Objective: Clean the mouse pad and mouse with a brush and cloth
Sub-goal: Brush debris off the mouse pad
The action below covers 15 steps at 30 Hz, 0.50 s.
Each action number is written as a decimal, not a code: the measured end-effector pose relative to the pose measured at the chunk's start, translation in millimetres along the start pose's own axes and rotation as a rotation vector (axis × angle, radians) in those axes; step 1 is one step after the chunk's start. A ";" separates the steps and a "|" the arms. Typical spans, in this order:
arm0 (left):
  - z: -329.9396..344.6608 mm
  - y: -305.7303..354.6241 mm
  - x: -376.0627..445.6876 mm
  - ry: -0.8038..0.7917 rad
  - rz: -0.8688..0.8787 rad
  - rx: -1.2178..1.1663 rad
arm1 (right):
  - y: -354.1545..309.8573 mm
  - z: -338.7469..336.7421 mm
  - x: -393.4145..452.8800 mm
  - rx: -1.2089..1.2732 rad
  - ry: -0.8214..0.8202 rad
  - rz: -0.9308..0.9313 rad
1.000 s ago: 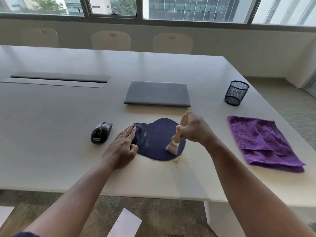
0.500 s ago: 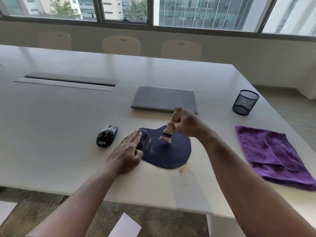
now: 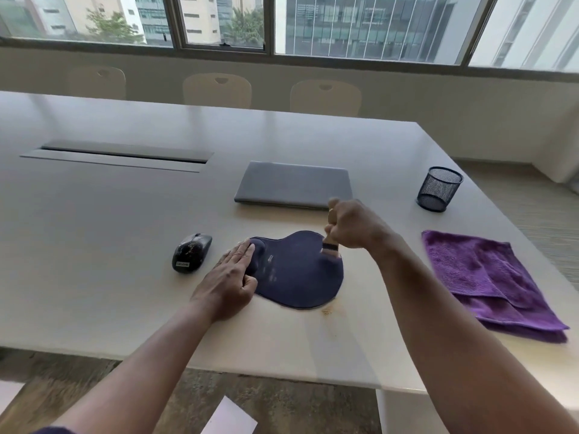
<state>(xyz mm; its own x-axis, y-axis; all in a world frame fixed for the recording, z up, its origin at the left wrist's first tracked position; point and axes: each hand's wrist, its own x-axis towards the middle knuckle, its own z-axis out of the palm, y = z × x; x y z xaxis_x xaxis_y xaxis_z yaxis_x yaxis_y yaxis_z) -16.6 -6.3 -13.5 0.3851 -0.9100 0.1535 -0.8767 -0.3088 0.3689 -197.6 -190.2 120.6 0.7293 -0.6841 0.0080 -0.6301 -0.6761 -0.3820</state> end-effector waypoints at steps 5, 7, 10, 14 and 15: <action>-1.4 -0.4 -0.5 -0.007 -0.003 0.000 | -5.1 -5.4 -9.9 0.100 -0.239 0.067; -1.4 -0.2 -1.0 -0.009 -0.009 -0.003 | -10.3 -7.3 -11.6 0.025 -0.112 0.031; -2.1 1.0 -1.7 -0.027 -0.023 -0.006 | -17.4 1.1 -15.7 -0.124 -0.053 0.035; -3.0 1.4 -0.8 -0.040 -0.015 0.005 | -31.6 3.9 -15.9 0.023 -0.311 0.118; -3.1 1.4 -0.7 -0.042 -0.013 0.010 | -34.9 2.4 -14.8 0.102 -0.307 0.126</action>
<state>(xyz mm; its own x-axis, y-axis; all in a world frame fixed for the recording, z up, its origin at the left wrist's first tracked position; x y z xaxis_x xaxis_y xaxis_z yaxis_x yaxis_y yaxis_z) -17.3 -5.2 -10.3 0.3844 -0.9166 0.1101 -0.8745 -0.3234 0.3614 -185.7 -155.8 131.5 0.7035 -0.6356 -0.3180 -0.7017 -0.5503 -0.4526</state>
